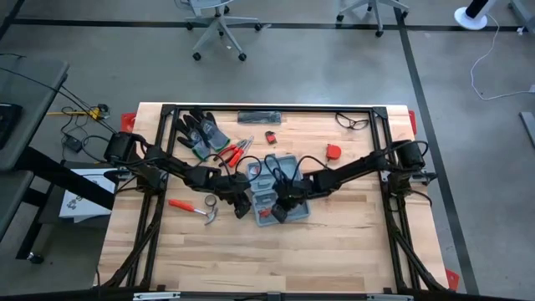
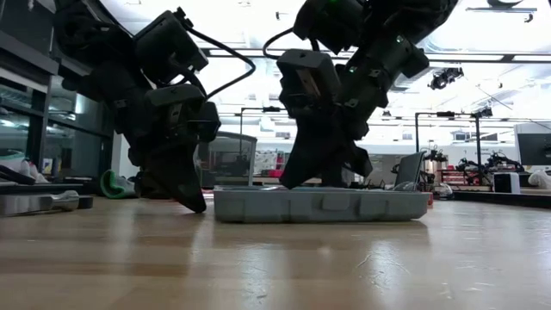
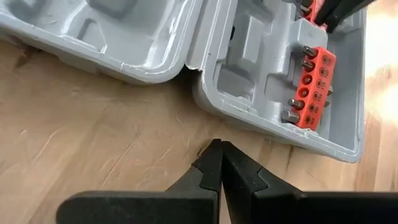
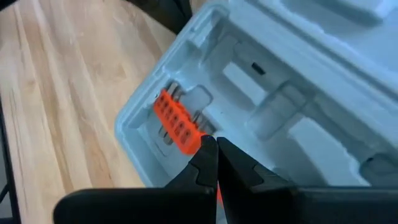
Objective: Prefit tool cases
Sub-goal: Put the screwdriver bit set into the gray prefit tool case
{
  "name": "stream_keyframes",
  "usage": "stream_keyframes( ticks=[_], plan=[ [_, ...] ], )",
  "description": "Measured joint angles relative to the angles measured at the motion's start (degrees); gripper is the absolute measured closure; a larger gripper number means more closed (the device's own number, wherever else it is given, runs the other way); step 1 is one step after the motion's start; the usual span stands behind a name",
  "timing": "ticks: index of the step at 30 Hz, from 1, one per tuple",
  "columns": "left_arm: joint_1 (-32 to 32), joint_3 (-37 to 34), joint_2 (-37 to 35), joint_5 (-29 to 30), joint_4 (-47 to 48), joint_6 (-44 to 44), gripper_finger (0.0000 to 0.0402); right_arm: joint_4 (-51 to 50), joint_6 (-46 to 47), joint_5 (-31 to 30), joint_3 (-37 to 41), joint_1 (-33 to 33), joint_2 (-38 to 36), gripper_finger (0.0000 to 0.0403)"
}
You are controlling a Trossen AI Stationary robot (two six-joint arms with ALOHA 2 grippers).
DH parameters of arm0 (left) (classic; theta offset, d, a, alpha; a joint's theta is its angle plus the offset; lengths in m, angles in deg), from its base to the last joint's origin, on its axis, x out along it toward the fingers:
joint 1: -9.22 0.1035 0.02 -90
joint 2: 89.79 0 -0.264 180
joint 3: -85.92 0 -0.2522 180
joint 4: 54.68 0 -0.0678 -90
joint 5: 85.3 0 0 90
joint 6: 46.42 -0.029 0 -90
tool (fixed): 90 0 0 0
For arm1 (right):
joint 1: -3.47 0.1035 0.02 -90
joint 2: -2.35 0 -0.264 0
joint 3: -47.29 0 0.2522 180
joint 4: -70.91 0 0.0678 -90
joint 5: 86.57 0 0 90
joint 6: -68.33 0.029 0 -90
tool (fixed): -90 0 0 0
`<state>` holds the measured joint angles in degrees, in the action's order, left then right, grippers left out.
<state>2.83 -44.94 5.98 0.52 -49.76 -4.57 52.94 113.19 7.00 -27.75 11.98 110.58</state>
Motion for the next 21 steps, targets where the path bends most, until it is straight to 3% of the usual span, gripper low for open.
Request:
stream_keyframes(
  ticks=[9,15,21],
  plan=[
    [-0.22,-0.19,-1.78,-4.51,1.01,-0.09,0.0401,0.57,-0.56,0.75,0.00,0.44,0.00,0.0403],
    [-0.17,-0.17,-6.56,1.18,-1.38,-0.70,0.0401,1.78,-1.40,0.09,0.00,0.52,0.00,0.0403],
    [-0.22,-0.13,-6.83,1.89,-5.90,-0.86,0.0402,2.34,-2.46,0.53,0.00,0.50,0.00,0.0403]
  ],
)
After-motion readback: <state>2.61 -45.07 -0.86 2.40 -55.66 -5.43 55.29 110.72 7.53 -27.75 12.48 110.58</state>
